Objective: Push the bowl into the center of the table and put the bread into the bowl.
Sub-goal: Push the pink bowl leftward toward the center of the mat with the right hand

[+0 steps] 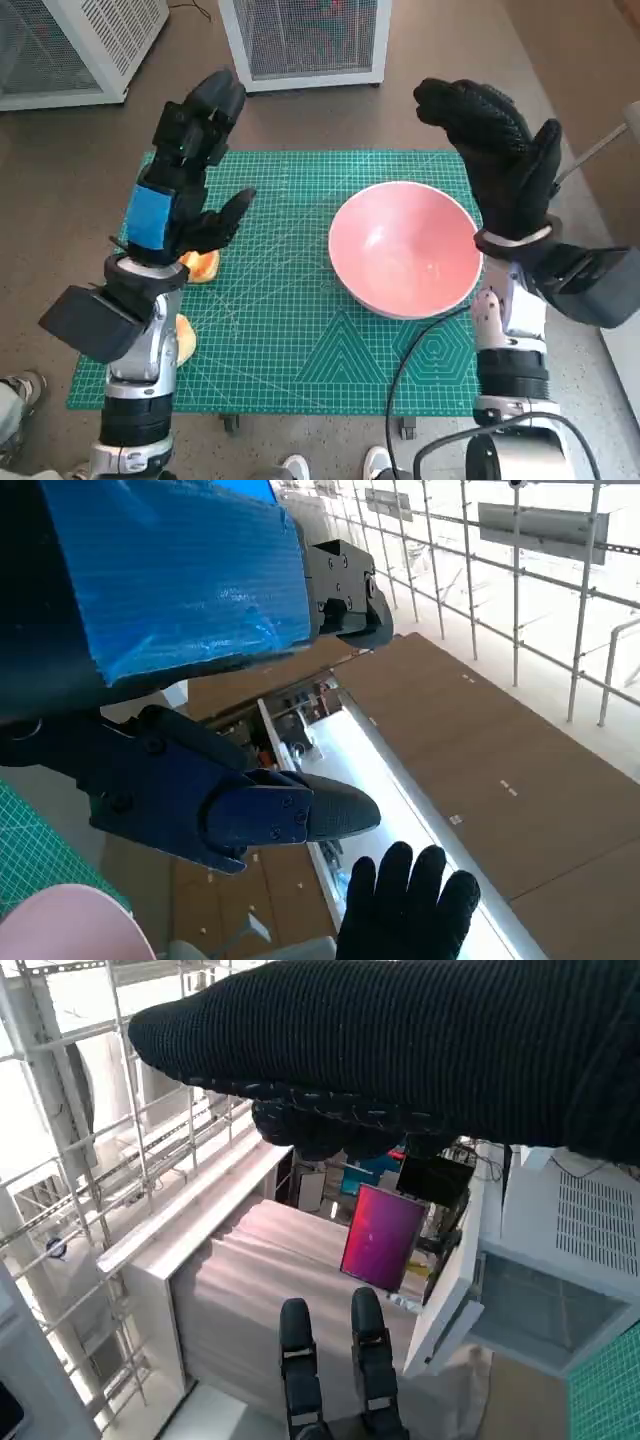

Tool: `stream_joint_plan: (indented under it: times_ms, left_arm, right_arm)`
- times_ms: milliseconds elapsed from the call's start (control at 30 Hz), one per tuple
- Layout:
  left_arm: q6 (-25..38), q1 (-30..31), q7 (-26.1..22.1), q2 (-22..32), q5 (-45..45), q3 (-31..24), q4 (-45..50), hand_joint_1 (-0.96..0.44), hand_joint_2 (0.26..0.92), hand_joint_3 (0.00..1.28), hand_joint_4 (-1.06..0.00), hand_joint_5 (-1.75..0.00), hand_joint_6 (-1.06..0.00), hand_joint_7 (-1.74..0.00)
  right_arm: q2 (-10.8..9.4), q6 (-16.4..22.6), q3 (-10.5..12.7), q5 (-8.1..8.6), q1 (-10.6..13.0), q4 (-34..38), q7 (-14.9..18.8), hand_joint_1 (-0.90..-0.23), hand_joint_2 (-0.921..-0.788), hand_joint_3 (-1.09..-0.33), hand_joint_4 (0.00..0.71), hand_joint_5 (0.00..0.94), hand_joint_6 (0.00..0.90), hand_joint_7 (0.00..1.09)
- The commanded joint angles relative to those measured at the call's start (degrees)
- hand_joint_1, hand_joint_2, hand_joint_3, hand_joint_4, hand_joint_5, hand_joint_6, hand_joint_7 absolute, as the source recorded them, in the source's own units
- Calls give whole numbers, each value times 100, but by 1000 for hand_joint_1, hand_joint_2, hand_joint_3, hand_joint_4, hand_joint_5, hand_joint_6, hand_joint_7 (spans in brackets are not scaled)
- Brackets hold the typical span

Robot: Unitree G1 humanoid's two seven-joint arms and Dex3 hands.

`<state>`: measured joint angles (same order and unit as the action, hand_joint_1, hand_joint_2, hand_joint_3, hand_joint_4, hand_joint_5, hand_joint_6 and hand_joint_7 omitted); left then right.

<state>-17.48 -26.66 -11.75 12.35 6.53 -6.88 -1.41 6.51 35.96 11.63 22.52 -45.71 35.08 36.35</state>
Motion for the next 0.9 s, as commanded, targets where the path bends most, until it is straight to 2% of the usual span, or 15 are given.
stream_joint_plan:
  times_ms: [33,267,433,633,900]
  left_arm:
    - [-57,31,11,6,-44,17,6,-708,921,379,-255,0,-39,-505]
    - [-41,61,-7,13,-21,17,39,-709,921,380,-255,0,-39,-504]
    - [-38,96,-18,15,11,3,58,-709,921,379,-255,0,-39,-504]
    - [-78,91,-71,9,115,-30,-7,-702,921,378,-255,0,-39,-504]
    - [-80,84,-109,15,146,-44,-55,-686,921,372,-254,0,-39,-503]
  right_arm:
    - [164,31,180,117,-11,361,132,-549,-921,-624,252,6,334,23]
    - [441,302,514,84,-246,1269,157,-555,-921,-608,252,5,333,23]
    - [661,415,712,-32,-413,2000,-42,-564,-921,-597,257,6,339,25]
    - [903,470,824,-206,-506,2627,-351,-572,-921,-593,251,3,334,21]
    - [1100,424,865,-485,-542,3292,-860,-573,-921,-593,237,0,320,13]
